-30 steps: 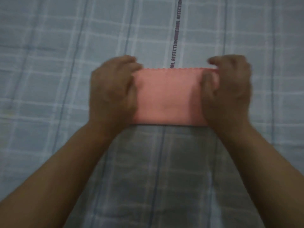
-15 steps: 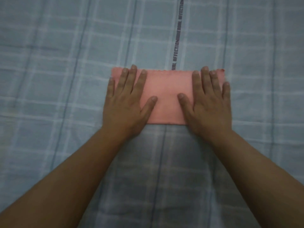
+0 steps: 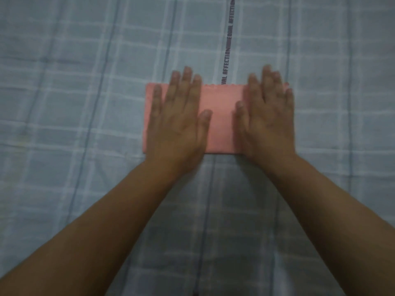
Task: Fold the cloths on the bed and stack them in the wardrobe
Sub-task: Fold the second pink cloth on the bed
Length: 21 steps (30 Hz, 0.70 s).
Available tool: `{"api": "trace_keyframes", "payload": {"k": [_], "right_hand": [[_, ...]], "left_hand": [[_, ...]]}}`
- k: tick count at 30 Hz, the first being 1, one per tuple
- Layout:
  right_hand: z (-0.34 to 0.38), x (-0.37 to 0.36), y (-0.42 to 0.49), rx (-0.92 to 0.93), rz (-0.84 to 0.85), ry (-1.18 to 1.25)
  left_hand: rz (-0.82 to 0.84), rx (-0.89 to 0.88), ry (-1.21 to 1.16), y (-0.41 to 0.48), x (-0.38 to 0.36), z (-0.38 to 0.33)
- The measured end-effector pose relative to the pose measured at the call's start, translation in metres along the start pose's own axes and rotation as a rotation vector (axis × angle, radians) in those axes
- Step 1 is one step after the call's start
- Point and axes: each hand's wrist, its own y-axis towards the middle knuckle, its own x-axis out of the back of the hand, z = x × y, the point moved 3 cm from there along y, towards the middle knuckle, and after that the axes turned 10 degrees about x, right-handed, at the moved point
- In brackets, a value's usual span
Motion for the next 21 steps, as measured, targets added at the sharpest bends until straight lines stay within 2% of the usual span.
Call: {"api": "trace_keyframes", "payload": {"k": [4, 10, 18, 21], "right_hand": [[0.023, -0.023, 0.001, 0.053, 0.155, 0.004], [-0.012, -0.018, -0.006, -0.019, 0.257, -0.084], [-0.058, 0.002, -0.018, -0.128, 0.302, -0.118], [-0.053, 0.014, -0.013, -0.154, 0.213, -0.087]], "left_hand": [[0.124, 0.040, 0.032, 0.005, -0.025, -0.003], [0.191, 0.010, 0.114, 0.000, -0.026, 0.033], [0.277, 0.135, 0.192, -0.007, -0.006, 0.084], [0.206, 0.232, 0.149, -0.007, 0.006, 0.085]]}}
